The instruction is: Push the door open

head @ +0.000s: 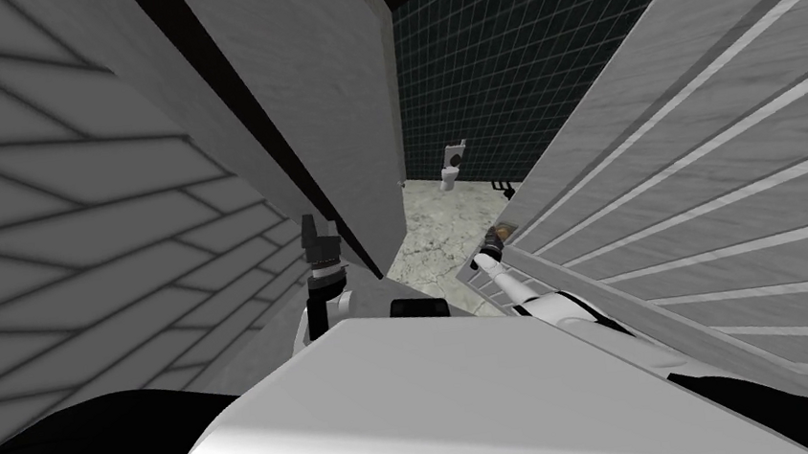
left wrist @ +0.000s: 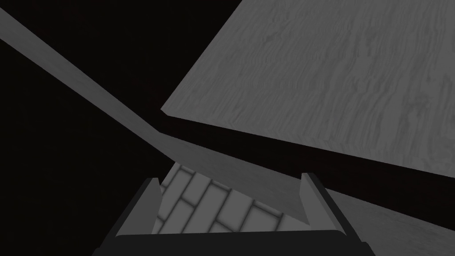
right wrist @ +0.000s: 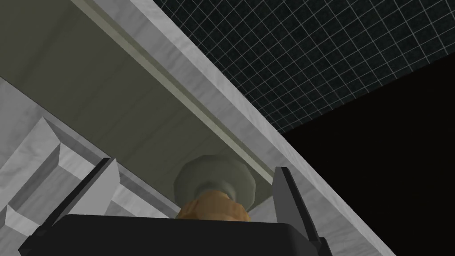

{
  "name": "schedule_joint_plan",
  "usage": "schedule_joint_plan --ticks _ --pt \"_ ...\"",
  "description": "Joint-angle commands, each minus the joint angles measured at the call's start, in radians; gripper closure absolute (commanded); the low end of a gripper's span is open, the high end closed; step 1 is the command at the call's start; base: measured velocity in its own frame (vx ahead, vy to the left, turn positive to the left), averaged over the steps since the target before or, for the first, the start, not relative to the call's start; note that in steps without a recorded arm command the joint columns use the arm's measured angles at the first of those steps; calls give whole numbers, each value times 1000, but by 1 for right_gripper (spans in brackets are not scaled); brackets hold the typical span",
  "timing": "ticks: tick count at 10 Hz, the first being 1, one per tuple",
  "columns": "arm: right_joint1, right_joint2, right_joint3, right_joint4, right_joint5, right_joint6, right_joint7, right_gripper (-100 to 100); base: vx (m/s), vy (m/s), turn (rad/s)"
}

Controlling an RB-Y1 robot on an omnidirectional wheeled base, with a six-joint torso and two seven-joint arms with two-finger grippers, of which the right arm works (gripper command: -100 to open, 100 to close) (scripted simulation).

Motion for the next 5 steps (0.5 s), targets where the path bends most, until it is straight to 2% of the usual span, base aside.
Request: schedule_joint_plan --ticks 1,4,5 --pt "-1 15 -7 -16 2 11 -35 -100 -67 29 -23" --pt "2 51 -21 -48 4 29 -117 -100 -87 25 -17" --pt "2 51 -21 -48 4 29 -127 -100 -41 18 -9"
